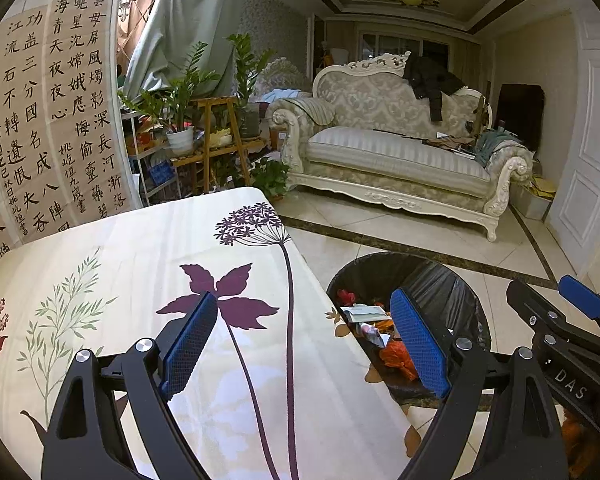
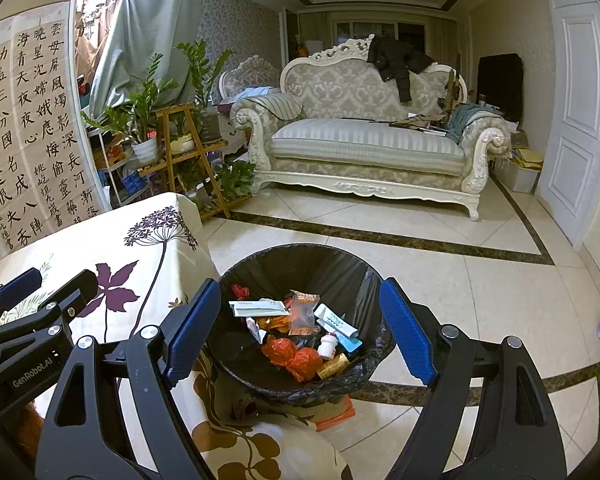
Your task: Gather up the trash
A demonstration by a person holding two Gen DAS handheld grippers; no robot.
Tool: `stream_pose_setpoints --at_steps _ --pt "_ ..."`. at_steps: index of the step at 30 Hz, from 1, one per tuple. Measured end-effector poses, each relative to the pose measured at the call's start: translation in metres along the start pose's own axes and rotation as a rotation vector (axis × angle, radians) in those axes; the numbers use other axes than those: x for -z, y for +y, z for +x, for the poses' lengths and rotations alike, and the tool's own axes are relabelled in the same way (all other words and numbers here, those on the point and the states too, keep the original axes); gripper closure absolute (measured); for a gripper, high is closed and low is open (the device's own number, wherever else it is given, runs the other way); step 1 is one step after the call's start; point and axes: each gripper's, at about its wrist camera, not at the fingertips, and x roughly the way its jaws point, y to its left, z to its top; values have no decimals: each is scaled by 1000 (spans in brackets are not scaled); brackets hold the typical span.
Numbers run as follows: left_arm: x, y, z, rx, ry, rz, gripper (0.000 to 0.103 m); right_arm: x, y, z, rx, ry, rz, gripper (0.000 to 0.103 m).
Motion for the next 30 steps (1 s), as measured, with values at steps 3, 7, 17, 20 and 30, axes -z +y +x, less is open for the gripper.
stream_pose_setpoints --at_steps 3,7,17,20,30 --pt "0 0 0 1 0 2 17 0 0 0 0 -1 0 23" --pt "1 1 -1 5 -1 2 17 0 0 0 0 0 -1 23" --pt "3 -4 -1 -7 -11 11 17 0 0 0 0 1 0 23" --pt "2 -6 -2 -10 -18 19 17 0 0 0 0 0 0 23" --pt "2 -4 -2 -6 -19 -7 17 1 0 0 0 1 0 23"
